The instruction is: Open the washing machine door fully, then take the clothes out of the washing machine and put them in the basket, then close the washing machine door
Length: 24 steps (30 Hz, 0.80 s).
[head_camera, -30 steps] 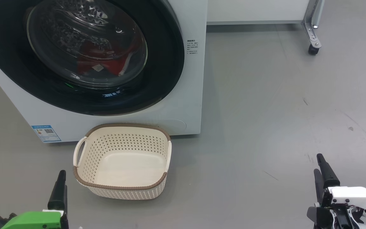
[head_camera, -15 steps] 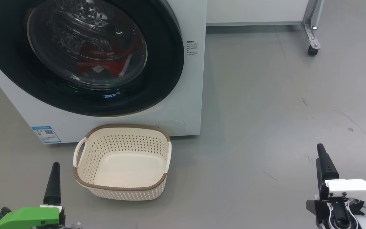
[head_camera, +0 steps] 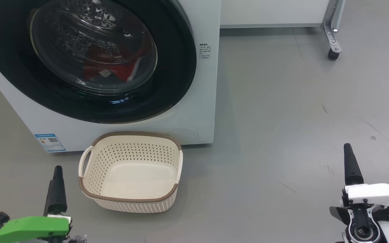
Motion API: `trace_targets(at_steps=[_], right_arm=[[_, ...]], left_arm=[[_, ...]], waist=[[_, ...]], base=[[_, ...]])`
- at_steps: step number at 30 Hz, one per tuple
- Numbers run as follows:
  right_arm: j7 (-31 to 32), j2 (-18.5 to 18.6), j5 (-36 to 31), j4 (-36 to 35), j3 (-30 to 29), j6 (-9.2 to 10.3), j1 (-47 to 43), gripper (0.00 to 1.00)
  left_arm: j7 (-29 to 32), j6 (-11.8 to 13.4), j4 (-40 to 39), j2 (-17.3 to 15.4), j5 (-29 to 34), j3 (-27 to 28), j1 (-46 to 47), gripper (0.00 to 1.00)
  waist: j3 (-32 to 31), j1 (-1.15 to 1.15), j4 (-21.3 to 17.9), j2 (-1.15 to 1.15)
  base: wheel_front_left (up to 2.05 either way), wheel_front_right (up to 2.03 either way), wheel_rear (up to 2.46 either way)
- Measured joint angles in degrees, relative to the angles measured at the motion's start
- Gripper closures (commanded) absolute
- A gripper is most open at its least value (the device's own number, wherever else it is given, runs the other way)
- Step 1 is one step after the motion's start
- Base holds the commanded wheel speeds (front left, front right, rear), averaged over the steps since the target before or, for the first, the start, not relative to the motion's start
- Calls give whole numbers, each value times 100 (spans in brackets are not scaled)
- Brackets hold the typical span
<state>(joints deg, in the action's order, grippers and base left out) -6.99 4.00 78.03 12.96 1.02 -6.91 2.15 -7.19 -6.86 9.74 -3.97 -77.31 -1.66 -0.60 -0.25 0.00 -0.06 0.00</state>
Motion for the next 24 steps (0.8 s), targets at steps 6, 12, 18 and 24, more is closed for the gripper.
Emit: trace_targets(at_steps=[6,12,18,24], right_arm=[[-91,-25,-587,-30,9,62,40,0],[-167,-40,-1109,-91,90,109,98,0],[-248,-45,-1380,-145,121,153,110,0],[-336,-58,-1903,-154,249,214,153,0]], left_arm=[[-71,0,-119,13,488,22,-1,0],[-169,-1,-216,45,991,63,-3,0],[-246,-1,-286,70,1380,19,-8,0],[-307,-4,-344,83,2072,-3,-36,0]], waist=[[1,0,15,0],[3,0,23,0],[6,0,24,0],[13,0,23,0]], base=[[0,0,0],[0,0,0],[0,0,0],[0,0,0]])
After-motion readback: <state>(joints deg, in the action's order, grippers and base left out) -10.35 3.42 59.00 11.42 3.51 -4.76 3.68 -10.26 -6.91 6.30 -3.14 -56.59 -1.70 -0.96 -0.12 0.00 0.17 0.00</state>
